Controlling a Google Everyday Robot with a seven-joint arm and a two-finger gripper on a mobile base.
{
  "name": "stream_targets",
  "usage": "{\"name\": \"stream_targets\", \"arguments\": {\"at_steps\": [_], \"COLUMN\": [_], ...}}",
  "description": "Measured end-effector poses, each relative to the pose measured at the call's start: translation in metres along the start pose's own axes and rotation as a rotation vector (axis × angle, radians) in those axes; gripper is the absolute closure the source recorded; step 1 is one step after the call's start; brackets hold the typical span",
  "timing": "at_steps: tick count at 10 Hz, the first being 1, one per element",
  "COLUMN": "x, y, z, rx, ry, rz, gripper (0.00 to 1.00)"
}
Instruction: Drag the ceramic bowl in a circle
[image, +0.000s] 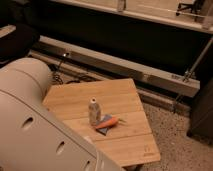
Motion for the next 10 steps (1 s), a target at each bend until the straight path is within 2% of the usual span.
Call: {"name": "stream_targets", "arguments": {"at_steps": [2,4,5,6,8,10], "x": [0.004,-0.008,-0.013,-0.029,-0.055,-0.079], "y": [0.029,0.064,0.075,0.099,0.139,0.166], "z": [0.018,0.039,0.044,0.053,0.059,0.051], "rx": [-0.040,-0.084,-0.095,-0.119,-0.149,-0.149], "ry": [-0.039,-0.098,-0.113,-0.149,-0.193,-0.201], "rz": [0.062,0.130,0.146,0.185,0.246,0.281], "gripper": [1.00,1.00,1.00,1.00,1.00,1.00]}}
